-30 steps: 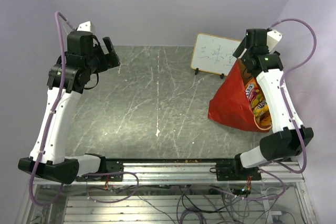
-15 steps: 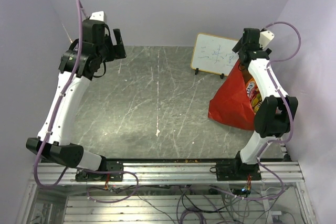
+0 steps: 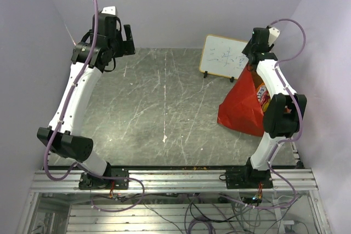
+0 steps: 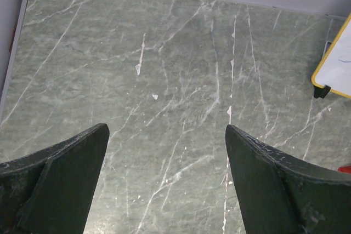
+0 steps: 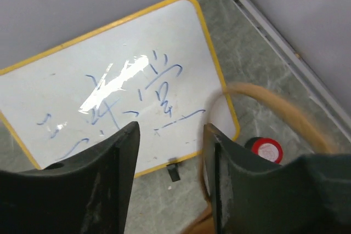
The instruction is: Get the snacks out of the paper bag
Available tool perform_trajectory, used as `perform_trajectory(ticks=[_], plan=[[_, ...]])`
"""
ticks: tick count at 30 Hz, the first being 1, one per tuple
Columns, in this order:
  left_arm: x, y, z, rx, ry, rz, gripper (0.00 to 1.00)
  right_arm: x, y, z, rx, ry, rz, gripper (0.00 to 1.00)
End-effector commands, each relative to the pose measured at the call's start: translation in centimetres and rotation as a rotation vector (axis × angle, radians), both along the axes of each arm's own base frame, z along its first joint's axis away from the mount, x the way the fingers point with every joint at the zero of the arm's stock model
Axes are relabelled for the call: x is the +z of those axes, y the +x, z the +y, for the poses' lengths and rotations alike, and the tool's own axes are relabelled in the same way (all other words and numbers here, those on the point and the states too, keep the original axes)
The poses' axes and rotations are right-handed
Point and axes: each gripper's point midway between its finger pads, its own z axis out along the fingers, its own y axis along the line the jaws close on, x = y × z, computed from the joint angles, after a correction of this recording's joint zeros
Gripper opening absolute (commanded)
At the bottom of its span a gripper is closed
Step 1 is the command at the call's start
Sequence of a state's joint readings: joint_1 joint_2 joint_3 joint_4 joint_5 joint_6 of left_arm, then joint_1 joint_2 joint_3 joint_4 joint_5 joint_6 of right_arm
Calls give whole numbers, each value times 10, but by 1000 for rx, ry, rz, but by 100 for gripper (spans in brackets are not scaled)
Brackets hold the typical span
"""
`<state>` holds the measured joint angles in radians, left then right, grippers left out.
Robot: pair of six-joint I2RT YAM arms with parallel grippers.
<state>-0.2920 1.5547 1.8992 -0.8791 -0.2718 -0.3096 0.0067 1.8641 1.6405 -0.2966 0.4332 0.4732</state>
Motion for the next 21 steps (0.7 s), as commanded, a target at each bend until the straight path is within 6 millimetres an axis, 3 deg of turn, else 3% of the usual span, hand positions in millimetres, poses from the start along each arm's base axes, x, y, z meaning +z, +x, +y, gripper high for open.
perform_trajectory(ticks=[1, 13, 17, 21], plan=[[17, 8, -9, -25, -16, -48, 98, 34, 15, 7, 83, -13, -93, 45], [8, 18, -31, -87, -92, -20, 98, 46, 3, 34, 256, 8, -114, 0], [14, 14, -31, -97, -95, -32, 98, 49, -2, 54, 376, 39, -113, 0], [26, -7, -30, -106, -132, -50, 98, 49, -10, 71, 449, 100, -94, 0]])
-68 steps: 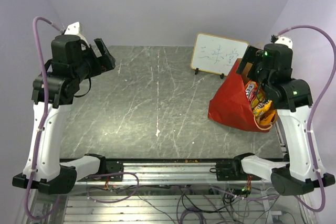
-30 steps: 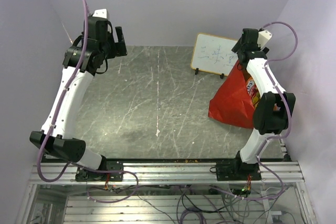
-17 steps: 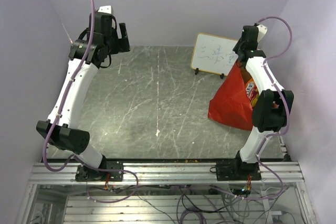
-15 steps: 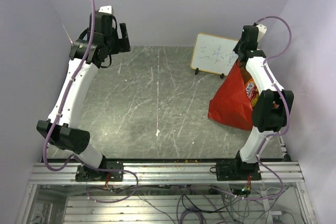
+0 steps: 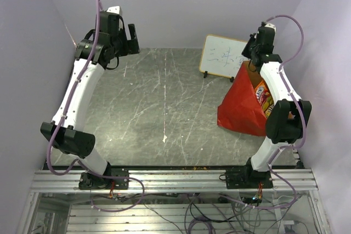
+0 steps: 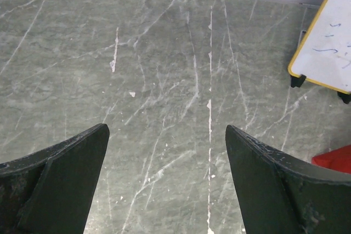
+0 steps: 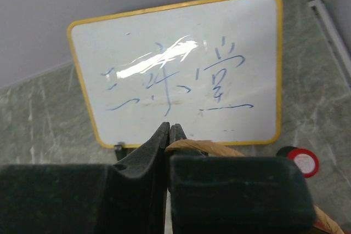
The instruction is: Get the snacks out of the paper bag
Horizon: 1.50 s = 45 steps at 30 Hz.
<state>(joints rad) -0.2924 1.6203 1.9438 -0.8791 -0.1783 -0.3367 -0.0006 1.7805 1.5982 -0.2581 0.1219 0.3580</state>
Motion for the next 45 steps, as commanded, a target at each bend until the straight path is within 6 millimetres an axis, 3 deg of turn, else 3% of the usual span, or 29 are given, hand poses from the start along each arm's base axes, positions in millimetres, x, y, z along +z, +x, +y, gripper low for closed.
perform_trajectory(ticks=[1, 7, 16, 19, 27, 31, 35, 37, 40, 45], plan=[[36, -27, -8, -43, -88, -84, 98, 24, -9, 32, 166, 71, -36, 0], [27, -62, -11, -65, -156, -24, 98, 26, -39, 74, 374, 177, 29, 0], [35, -100, -19, -113, -259, -4, 98, 24, -112, 143, 586, 244, 131, 0], [34, -110, -19, -122, -271, 10, 98, 20, -138, 176, 666, 225, 166, 0], [31, -129, -28, -155, -353, 31, 98, 10, -215, 293, 933, 213, 235, 0], [25, -138, -40, -159, -457, 83, 98, 6, -243, 330, 1017, 218, 273, 0], [20, -145, -55, -213, -536, 119, 98, 13, -247, 330, 1006, 196, 269, 4], [14, -145, -58, -218, -551, 133, 98, 23, -247, 324, 991, 176, 246, 16], [7, -142, -67, -237, -595, 156, 98, 45, -249, 313, 980, 135, 206, 45], [9, -141, -90, -336, -708, 168, 98, 70, -252, 264, 824, 3, 177, 80]])
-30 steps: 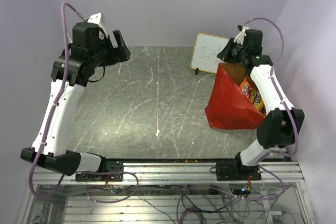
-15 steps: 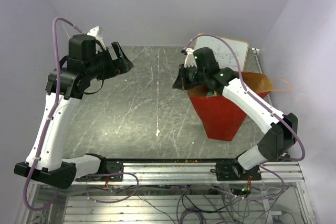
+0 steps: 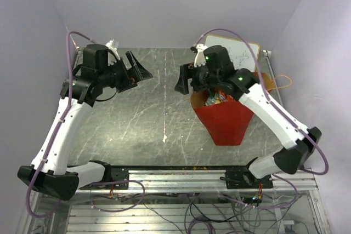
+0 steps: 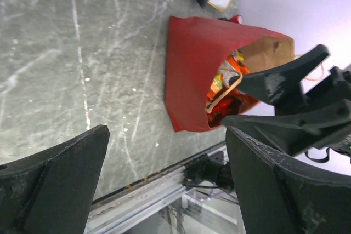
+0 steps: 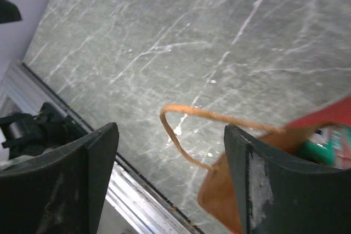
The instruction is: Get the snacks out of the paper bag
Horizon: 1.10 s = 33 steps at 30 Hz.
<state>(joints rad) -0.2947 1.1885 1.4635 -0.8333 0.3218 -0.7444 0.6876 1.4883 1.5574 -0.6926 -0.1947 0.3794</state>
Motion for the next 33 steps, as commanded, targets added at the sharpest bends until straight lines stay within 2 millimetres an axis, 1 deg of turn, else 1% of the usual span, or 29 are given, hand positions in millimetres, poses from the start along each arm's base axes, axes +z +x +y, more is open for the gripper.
perform_trajectory(ticks=[1, 3, 4, 6, 8, 10, 12, 13, 16, 19, 22, 24, 26, 30, 33], plan=[[24, -2, -32, -126, -176, -56, 98, 38, -5, -56, -159, -107, -117, 85], [22, -2, -39, -160, -208, -51, 98, 45, -9, -81, -242, -152, -147, 98], [21, -3, -43, -184, -227, -41, 98, 49, -11, -94, -284, -173, -163, 100], [17, -2, -52, -232, -266, -23, 98, 56, -15, -123, -382, -222, -203, 100], [12, -1, -59, -258, -289, 4, 98, 64, -17, -156, -505, -277, -249, 100], [9, -2, -65, -279, -300, 52, 98, 79, -19, -186, -629, -322, -291, 100], [11, -6, -71, -311, -290, 52, 98, 93, -16, -213, -735, -387, -328, 100], [12, -9, -74, -317, -278, 48, 98, 95, -15, -226, -791, -425, -332, 100], [8, -19, -85, -347, -284, 68, 98, 101, -8, -280, -972, -507, -276, 100], [3, -26, -94, -371, -294, 84, 98, 94, -6, -320, -1054, -504, -202, 100], [1, -31, -97, -379, -284, 96, 98, 90, -7, -334, -1086, -445, -167, 100], [1, -36, -96, -389, -270, 98, 98, 84, -7, -344, -1117, -443, -147, 100], [-1, -40, -92, -397, -241, 97, 98, 72, -4, -358, -1155, -434, -120, 100], [-4, -47, -85, -419, -173, 94, 98, 45, 4, -370, -1162, -312, -15, 100], [-10, -53, -78, -433, -120, 88, 98, 37, 0, -378, -1179, -247, 31, 99]])
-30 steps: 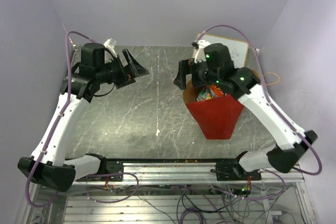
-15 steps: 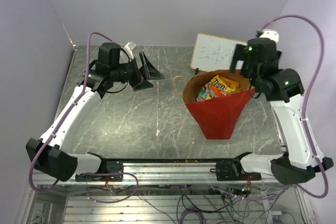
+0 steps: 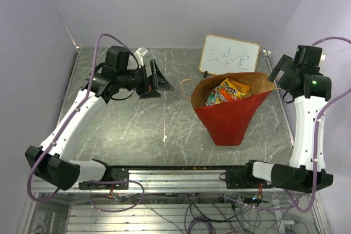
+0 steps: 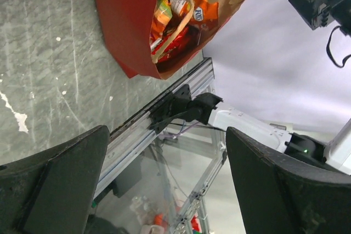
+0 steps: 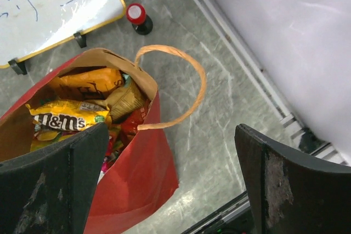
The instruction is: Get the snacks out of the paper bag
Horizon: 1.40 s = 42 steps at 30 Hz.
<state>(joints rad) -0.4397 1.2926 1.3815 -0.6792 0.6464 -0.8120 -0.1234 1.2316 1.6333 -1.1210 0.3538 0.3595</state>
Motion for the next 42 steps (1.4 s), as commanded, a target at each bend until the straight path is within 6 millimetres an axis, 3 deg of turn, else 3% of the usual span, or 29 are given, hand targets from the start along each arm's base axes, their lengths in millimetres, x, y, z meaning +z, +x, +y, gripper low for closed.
perform_trajectory(ticks=[1, 3, 5, 15, 20, 25, 31, 37, 42], plan=[[6, -18, 12, -51, 64, -66, 98, -12, 3, 0, 28, 146, -35, 98], [5, -24, 15, -57, 74, -65, 98, -21, 3, -4, 13, 181, -29, 99], [6, -31, 16, -66, 62, -69, 98, -23, 11, 5, 61, 265, -72, 96], [1, -43, 27, -65, 86, -117, 98, -14, 42, 15, 174, 426, -338, 71], [-6, -45, 28, -86, 102, -118, 98, -9, 41, 22, 217, 457, -400, 43], [-10, -42, 30, -83, 126, -128, 98, -14, 44, 40, 296, 532, -452, 41], [-16, -38, 25, -103, 129, -105, 98, -19, 56, 76, 553, 673, -548, 39], [-20, -37, 22, -113, 139, -105, 98, -21, 64, 78, 661, 613, -573, 41], [-21, -40, 21, -123, 137, -103, 98, -28, 73, 69, 675, 547, -543, 49]])
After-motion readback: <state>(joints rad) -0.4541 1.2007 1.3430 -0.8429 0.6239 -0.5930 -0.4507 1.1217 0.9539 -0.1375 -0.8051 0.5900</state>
